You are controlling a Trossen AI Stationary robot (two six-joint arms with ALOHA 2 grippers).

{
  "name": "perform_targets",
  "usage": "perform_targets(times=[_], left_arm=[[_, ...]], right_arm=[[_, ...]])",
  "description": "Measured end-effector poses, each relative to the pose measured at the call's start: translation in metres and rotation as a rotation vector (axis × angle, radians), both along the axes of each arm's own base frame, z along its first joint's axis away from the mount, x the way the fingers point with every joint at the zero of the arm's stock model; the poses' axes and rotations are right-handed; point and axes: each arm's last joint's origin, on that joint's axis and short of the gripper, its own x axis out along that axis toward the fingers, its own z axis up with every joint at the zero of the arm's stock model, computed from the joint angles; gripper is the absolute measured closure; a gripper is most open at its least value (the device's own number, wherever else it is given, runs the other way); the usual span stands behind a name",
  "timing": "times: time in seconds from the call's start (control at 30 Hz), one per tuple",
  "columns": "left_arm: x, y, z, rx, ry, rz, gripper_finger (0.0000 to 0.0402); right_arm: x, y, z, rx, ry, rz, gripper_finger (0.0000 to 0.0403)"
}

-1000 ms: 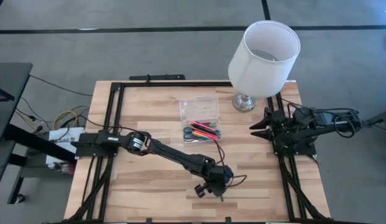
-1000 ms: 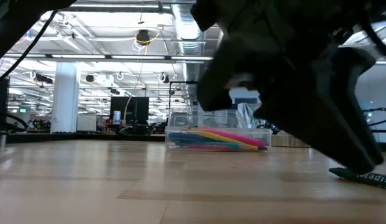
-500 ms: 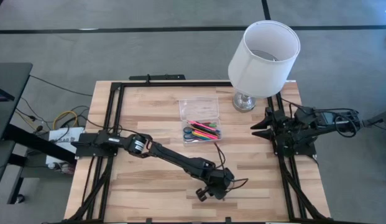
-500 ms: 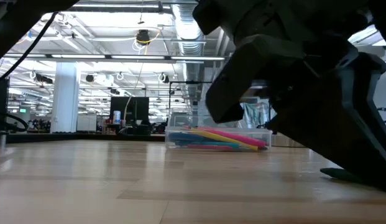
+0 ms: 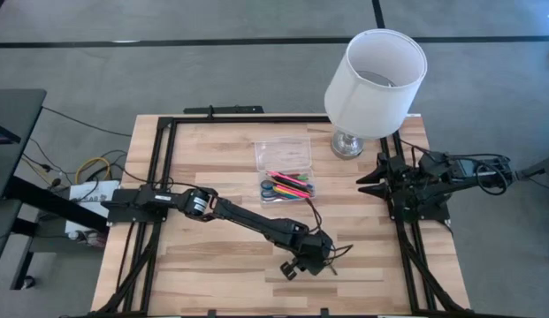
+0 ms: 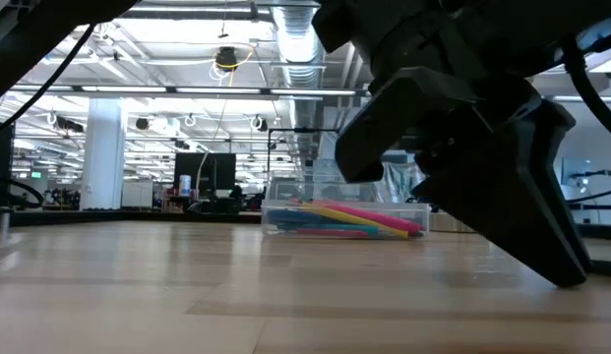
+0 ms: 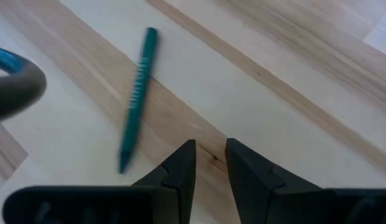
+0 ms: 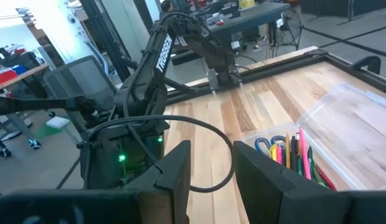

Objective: Pick & place school supplies into a supply box
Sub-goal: Put the green crayon into the transparent supply box

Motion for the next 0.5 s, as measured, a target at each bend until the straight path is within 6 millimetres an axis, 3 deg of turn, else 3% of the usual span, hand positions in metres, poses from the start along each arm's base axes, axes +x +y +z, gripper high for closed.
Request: perform_targets(times=[0.2, 0.37, 0.5], left_arm=[[0.011, -0.001, 0.003, -0.061, -0.1, 0.06, 0.0316], [0.017, 0.011, 0.007, -0.041, -0.132, 0.234, 0.0316], [0.017, 0.027, 0.029, -0.113, -0.119, 0.427, 0.0316]], right_arm=[[0.0, 0.0, 0.0, 0.021, 0.002, -0.001, 0.029], [-0.001, 0.003, -0.003, 0.092, 0.046, 0.033, 0.029], [0.001, 0.008, -0.008, 0.158, 0.119, 0.071, 0.029]])
